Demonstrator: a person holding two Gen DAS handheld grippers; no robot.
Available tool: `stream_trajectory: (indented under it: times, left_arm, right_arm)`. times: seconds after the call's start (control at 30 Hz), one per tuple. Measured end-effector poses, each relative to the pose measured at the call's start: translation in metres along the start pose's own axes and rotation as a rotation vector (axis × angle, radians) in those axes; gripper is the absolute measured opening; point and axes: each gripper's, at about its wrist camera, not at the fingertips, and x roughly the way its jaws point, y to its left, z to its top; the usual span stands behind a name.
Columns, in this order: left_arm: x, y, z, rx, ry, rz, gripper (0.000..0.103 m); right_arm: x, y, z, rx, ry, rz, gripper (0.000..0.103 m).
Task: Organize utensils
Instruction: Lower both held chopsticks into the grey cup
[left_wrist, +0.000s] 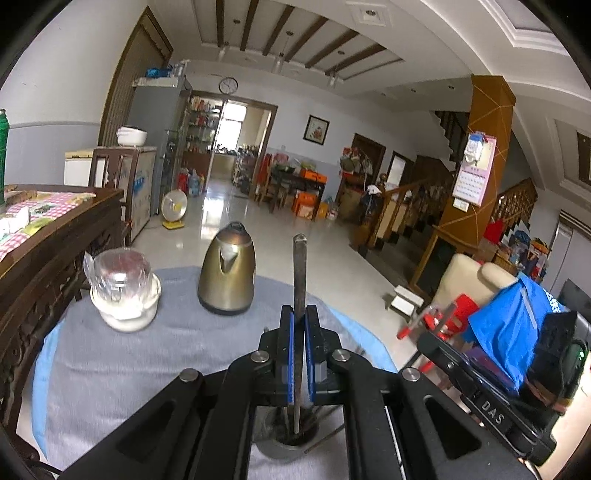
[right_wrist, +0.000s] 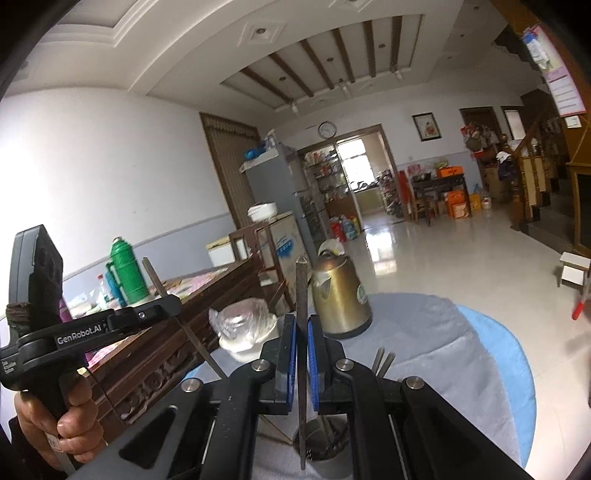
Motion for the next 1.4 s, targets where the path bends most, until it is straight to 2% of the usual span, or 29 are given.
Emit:
stream_trajectory:
  times: [0.23, 0.5, 0.7, 1.4]
  left_arm:
    - [0.031, 0.005, -0.011, -0.013, -0.010, 0.051, 0.006]
    - [0.061, 0.007, -0.038, -0.008, 0.059, 0.092, 0.006]
    - [0.064, 0.000, -0.044, 0.017, 0.064, 0.116, 0.006]
    - [0.063, -0.004, -0.052, 0.055, 0.068, 0.154, 0.006]
  right_arm:
    - [0.019, -0.005, -0.010, 0.003, -0.012, -0.070, 0.006]
    - [0.027, -0.004, -0.019, -0.021, 0.013, -0.082, 0.007]
    - [0.027, 0.003, -0.023, -0.064, 0.023, -0.087, 0.007]
    - [0.026, 0.006, -0.027, -0.067, 0.055, -0.082, 0.007]
